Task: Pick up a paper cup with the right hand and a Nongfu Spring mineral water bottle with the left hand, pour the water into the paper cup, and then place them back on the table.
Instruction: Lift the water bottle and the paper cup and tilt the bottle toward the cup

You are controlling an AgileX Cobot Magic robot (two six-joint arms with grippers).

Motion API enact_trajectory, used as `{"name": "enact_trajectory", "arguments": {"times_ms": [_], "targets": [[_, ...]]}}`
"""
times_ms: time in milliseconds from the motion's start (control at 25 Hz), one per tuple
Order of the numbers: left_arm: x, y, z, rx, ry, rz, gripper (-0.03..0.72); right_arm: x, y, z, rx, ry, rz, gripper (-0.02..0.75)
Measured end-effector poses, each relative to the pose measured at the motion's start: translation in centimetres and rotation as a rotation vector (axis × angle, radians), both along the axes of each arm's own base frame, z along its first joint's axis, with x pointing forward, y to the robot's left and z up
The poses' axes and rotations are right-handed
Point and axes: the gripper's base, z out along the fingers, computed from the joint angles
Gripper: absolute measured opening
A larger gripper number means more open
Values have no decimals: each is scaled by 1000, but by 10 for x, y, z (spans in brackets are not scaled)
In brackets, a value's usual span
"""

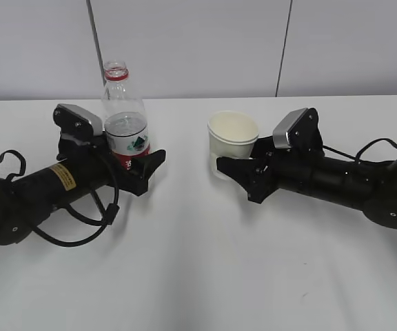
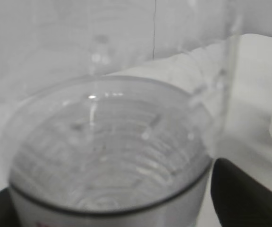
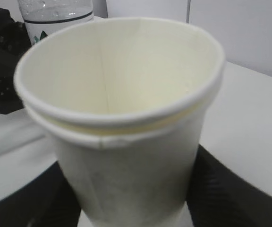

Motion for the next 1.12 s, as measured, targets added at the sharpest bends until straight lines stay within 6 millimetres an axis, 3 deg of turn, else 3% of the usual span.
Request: {"name": "enact_trajectory", "arguments": {"times_ms": [360,720,1120], "targets": [[4,3,2,-23,1,60,571,0,0,0,-1,0,2,449],[5,3,2,-22,2,62,452,0,0,0,-1,0,2,448],[6,2,2,-19,9,62,375,-4,3,-1,-21,-4,53,447]]}}
